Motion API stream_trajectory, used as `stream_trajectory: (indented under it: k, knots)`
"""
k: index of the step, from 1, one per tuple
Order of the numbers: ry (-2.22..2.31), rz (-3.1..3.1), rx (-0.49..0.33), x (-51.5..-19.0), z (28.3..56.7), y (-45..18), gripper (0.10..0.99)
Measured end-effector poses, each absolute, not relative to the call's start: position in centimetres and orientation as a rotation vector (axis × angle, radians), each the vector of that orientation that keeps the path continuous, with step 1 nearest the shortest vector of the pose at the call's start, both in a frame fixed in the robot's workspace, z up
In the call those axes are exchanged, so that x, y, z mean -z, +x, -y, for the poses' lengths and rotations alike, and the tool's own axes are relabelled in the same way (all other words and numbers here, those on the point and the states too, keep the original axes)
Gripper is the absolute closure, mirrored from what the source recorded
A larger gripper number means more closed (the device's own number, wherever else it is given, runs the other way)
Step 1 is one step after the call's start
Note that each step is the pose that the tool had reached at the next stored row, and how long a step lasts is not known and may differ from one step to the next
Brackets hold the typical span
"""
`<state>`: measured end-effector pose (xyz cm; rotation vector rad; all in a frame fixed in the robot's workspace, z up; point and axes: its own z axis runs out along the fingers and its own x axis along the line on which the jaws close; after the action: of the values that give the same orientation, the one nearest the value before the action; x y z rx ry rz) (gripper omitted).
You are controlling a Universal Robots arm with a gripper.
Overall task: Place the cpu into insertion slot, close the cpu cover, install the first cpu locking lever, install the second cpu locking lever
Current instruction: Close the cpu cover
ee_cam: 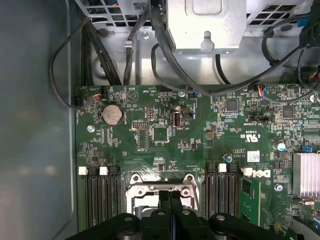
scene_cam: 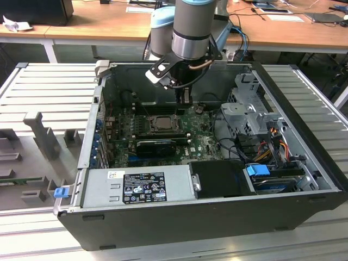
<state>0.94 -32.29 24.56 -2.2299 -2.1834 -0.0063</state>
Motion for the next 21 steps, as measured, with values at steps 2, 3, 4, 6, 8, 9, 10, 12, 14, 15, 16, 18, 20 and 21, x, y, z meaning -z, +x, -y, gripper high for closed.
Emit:
stream_trajectory:
  k: [2,3,4,6,8,9,10,12,14,15,16,18,20,21]
  knots:
    - [-2.23,2.183,0.006,-24.4,32.3,0.8,0.98]
    - [-2.225,2.187,0.008,-24.1,32.3,0.8,0.98]
    - [-2.218,2.194,0.008,-23.9,32.3,0.8,0.98]
    - [-2.202,2.21,0.008,-23.4,32.3,0.7,0.98]
    - [-2.196,2.215,0.008,-23.0,32.3,0.4,0.98]
    - [-2.195,2.216,0.008,-23.0,32.3,-0.1,0.98]
    - [-2.195,2.216,0.008,-23.0,32.3,-0.3,0.98]
    - [-2.195,2.217,0.008,-22.9,32.3,-1.5,0.98]
    - [-2.193,2.219,0.008,-22.8,32.3,-2.2,0.98]
    - [-2.183,2.228,0.008,-22.8,32.3,-2.3,0.98]
    - [-2.174,2.237,0.008,-22.7,32.3,-2.3,0.98]
    - [-2.168,2.244,0.008,-22.7,32.2,-2.5,0.98]
    - [-2.168,2.244,0.008,-22.7,32.2,-3.0,0.98]
    - [-2.168,2.243,0.008,-22.7,32.2,-3.1,0.98]
